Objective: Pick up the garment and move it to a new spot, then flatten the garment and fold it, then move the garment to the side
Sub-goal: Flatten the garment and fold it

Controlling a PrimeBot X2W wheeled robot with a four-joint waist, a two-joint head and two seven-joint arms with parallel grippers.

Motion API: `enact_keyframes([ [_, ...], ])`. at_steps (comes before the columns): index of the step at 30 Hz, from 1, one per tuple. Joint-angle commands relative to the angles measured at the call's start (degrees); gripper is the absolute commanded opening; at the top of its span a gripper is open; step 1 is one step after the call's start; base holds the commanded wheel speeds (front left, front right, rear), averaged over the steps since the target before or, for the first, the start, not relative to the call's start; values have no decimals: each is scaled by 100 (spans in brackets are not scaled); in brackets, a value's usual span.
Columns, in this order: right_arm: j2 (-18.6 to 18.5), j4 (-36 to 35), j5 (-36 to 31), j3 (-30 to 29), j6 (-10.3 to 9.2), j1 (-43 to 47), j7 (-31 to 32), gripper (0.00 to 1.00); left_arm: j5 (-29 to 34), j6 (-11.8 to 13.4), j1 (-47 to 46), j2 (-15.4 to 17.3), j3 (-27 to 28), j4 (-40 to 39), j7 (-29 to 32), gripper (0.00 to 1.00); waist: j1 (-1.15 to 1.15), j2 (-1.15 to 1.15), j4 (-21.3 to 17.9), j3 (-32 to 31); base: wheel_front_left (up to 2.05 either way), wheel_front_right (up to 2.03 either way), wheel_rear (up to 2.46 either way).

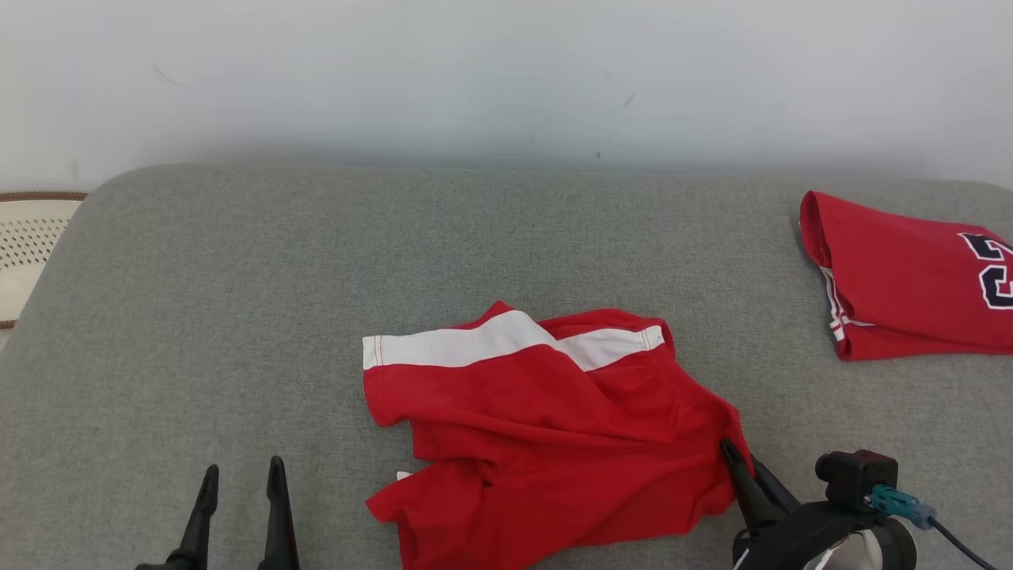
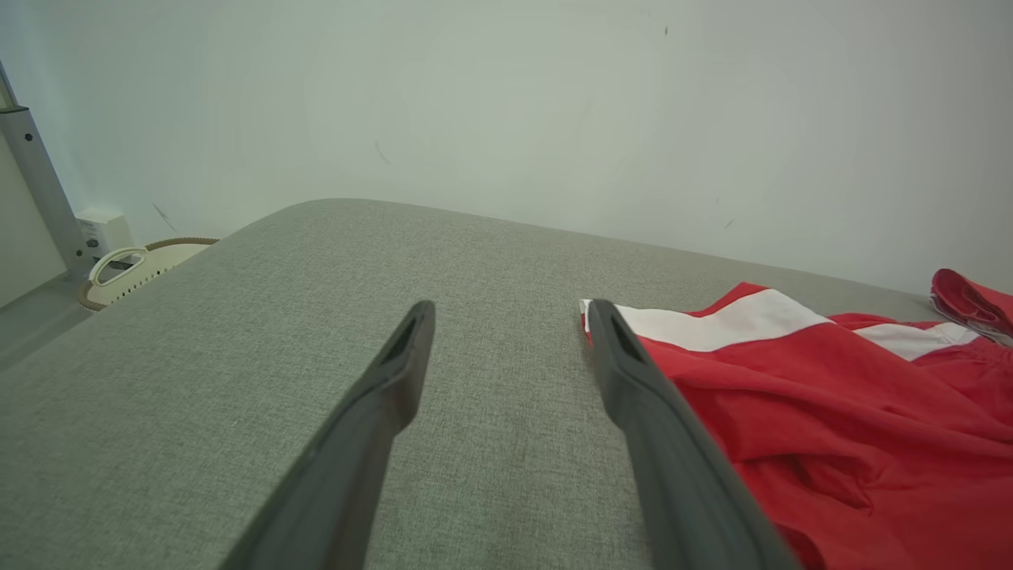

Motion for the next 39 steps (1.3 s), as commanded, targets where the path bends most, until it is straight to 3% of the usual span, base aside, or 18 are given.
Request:
enact_keyframes([
  [1,40,-179,142,32,1,86,46,0,-15,18,62,-1,-7,19,-33,100,0,0,0,-5,0,0,0],
  [9,-65,-868,593,240,1,-188,324,0,-49,-5,48,-2,-31,94,-33,100,0,0,71,-36,0,0,0],
  [16,-157,-696,1142,583,1,-1038,465,0,-84,-21,-21,-2,-134,170,-33,100,0,0,302,-6,0,0,0],
  [36,109,2606,1738,1438,1,-3232,-187,0,-190,-53,-263,-2,-412,398,-33,100,0,0,812,150,0,0,0],
  [37,121,2734,1732,1510,1,-3296,-224,15,-198,-46,-268,-2,-424,401,-33,100,0,0,819,151,0,0,0],
  [38,130,2836,1764,1571,1,-3338,-270,45,-197,-35,-268,-2,-434,402,-33,100,0,0,818,151,0,0,0],
  [39,144,2914,1799,1631,1,-3359,-310,100,-200,-24,-260,-2,-434,405,-33,100,0,0,809,150,0,0,0],
])
